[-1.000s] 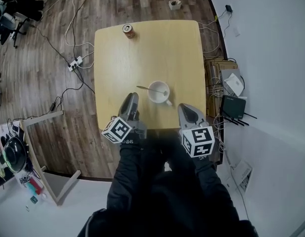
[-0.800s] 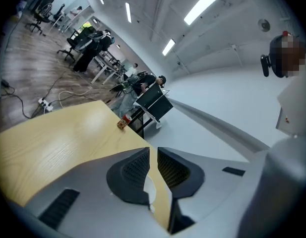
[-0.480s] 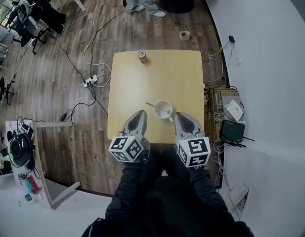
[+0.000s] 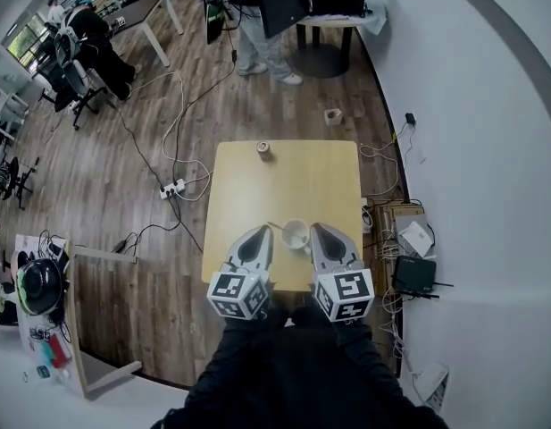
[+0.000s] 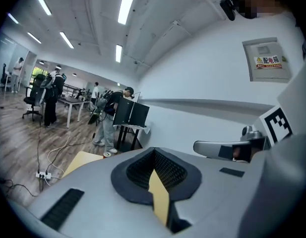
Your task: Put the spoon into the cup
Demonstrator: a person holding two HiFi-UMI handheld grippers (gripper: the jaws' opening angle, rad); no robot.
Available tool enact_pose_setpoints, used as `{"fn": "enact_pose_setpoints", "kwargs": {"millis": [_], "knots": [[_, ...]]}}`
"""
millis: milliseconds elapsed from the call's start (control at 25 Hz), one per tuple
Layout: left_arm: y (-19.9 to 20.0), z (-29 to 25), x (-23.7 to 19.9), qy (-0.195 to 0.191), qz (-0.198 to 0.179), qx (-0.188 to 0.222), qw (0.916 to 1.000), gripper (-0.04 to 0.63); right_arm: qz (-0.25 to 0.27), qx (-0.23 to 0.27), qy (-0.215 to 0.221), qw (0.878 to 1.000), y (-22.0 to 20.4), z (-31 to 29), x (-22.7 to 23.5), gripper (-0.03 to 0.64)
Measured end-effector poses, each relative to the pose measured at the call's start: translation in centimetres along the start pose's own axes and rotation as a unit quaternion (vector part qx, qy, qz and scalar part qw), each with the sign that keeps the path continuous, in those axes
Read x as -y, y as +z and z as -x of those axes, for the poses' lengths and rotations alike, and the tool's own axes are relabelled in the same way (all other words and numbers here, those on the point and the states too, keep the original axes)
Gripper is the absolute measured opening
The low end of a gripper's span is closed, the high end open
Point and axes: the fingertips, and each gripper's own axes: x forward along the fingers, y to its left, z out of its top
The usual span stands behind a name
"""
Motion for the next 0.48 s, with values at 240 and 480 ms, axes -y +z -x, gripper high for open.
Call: {"fn": "enact_pose_setpoints", "kwargs": {"millis": [240,480], "knots": [[3.5,0.8,-0.5,-0.003,-0.043,0.028,0.9987,0.033,0.013,0.025,0.007,1.000,2.2,-1.1,-2.1,0.020],[5.9,1.3,-1.7,-0.010,-0.052,0.044,0.9976,0.032,0.037,0.042,0.019,0.998,4.3,-2.3,-4.7,0.020]]}}
